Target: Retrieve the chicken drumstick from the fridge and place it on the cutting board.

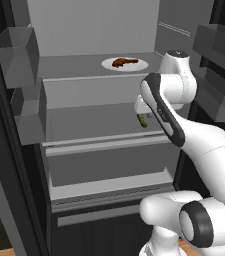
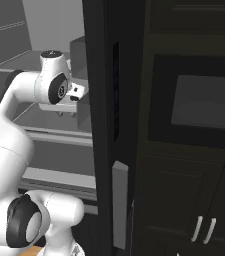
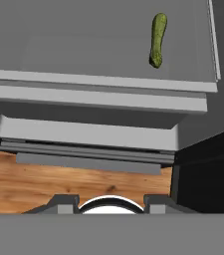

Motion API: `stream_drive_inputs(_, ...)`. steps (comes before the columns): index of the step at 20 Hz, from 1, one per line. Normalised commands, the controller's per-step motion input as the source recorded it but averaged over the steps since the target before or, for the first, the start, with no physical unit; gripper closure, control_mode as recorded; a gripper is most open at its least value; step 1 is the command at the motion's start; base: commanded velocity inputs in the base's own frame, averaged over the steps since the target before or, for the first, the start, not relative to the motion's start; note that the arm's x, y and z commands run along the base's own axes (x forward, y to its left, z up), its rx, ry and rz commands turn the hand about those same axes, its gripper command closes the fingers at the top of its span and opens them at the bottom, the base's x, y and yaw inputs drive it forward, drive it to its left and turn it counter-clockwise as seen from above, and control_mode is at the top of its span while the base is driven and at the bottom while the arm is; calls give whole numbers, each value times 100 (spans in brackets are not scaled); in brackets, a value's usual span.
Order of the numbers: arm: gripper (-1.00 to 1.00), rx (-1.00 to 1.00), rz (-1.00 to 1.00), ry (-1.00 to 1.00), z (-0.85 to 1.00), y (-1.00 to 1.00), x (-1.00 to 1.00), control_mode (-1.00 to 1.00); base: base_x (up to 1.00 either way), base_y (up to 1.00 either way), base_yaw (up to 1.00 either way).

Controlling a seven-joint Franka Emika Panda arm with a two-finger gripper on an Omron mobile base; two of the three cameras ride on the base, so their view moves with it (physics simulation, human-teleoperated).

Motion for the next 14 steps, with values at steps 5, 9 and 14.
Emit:
stream_drive_inputs(5,-100,0,0,-1,0,9,0,-100,0,0,0)
stream_drive_inputs(9,-100,0,-5,-7,4,16,0,-100,0,0,0)
stream_drive_inputs(14,-100,0,-13,-28,47,8,-2,-100,0,0,0)
